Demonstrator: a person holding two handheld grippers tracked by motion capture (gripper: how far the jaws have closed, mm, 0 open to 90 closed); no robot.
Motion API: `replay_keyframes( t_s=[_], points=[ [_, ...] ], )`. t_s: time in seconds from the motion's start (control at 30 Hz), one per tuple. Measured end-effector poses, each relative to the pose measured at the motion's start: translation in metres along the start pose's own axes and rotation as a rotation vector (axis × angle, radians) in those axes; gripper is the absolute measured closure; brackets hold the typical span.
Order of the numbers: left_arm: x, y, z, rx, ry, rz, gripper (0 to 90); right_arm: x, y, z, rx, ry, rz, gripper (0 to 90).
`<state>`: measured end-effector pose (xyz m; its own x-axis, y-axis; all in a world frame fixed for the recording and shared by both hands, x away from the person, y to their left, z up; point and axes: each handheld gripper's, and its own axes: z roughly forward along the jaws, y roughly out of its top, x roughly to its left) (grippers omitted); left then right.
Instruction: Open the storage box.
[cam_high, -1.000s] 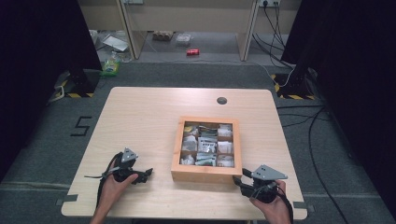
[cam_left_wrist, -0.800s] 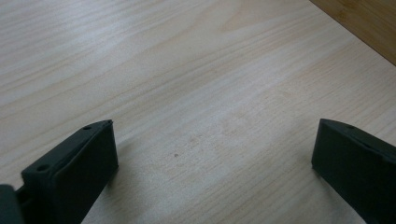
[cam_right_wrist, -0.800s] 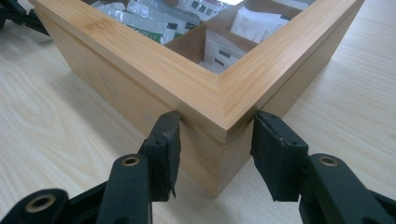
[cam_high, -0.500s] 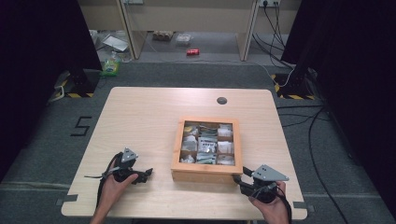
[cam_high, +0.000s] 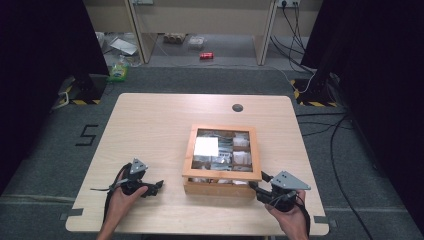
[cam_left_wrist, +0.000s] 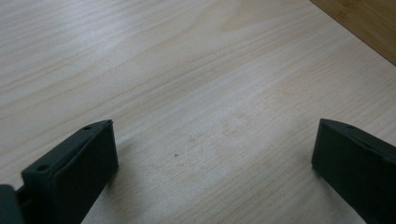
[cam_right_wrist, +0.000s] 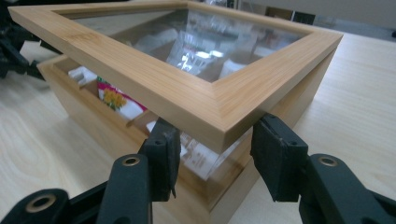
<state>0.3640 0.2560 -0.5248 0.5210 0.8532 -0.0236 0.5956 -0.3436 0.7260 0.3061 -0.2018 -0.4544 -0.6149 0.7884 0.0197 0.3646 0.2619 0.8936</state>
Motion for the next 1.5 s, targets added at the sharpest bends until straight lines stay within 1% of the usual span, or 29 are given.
replay_keyframes(
  t_s=[0.1, 0.17, 0.2, 0.27, 0.33, 0.4, 0.53, 0.6, 0.77, 0.8, 0.87, 0.9, 1.07, 1.27, 1.33, 1.5],
  points=[
    [0.000, 0.000, 0.000, 0.000, 0.000, 0.000, 0.0, -0.002, 0.003, 0.001, -0.017, -0.010, -0.001, 53.2],
    [0.000, 0.000, 0.000, 0.000, 0.000, 0.000, 0.0, -0.002, 0.005, 0.001, -0.029, -0.017, 0.008, 53.3],
    [0.000, 0.000, 0.000, 0.000, 0.000, 0.000, 0.0, -0.004, 0.007, 0.002, -0.041, -0.026, 0.006, 53.2],
    [0.000, 0.000, 0.000, 0.000, 0.000, 0.000, 0.0, -0.005, 0.007, 0.002, -0.041, -0.025, 0.009, 52.8],
    [0.000, 0.000, 0.000, 0.000, 0.000, 0.000, 0.0, -0.005, 0.009, 0.004, -0.044, -0.034, 0.010, 52.7],
    [0.000, 0.000, 0.000, 0.000, 0.000, 0.000, 0.0, -0.006, 0.012, 0.006, -0.050, -0.049, 0.018, 53.2],
    [0.000, 0.000, 0.000, 0.000, 0.000, 0.000, 0.0, -0.009, 0.016, 0.012, -0.059, -0.055, 0.035, 53.3],
    [0.000, 0.000, 0.000, 0.000, 0.000, 0.000, 0.0, -0.012, 0.017, 0.013, -0.060, -0.058, 0.027, 53.8],
    [0.000, 0.000, 0.000, 0.000, 0.000, 0.000, 0.0, -0.016, 0.020, 0.016, -0.074, -0.067, 0.030, 53.9],
    [0.000, 0.000, 0.000, 0.000, 0.000, 0.000, 0.0, -0.017, 0.020, 0.016, -0.077, -0.081, 0.027, 53.5],
    [0.000, 0.000, 0.000, 0.000, 0.000, 0.000, 0.0, -0.017, 0.024, 0.015, -0.093, -0.098, -0.033, 53.5],
    [0.000, 0.000, 0.000, 0.000, 0.000, 0.000, 0.0, -0.017, 0.027, 0.015, -0.093, -0.102, -0.052, 52.1],
    [0.000, 0.000, 0.000, 0.001, 0.000, 0.001, 0.0, -0.021, 0.041, 0.015, -0.119, -0.105, -0.065, 51.7],
    [0.000, 0.000, 0.000, 0.001, 0.000, 0.001, 0.0, -0.026, 0.050, 0.019, -0.129, -0.102, -0.050, 49.5],
    [0.000, 0.000, 0.000, 0.001, 0.000, 0.001, 0.0, -0.028, 0.051, 0.022, -0.137, -0.096, -0.031, 48.0],
    [0.000, 0.000, 0.000, 0.001, 0.000, 0.001, 0.0, -0.031, 0.051, 0.026, -0.153, -0.086, -0.013, 46.2]
  ],
)
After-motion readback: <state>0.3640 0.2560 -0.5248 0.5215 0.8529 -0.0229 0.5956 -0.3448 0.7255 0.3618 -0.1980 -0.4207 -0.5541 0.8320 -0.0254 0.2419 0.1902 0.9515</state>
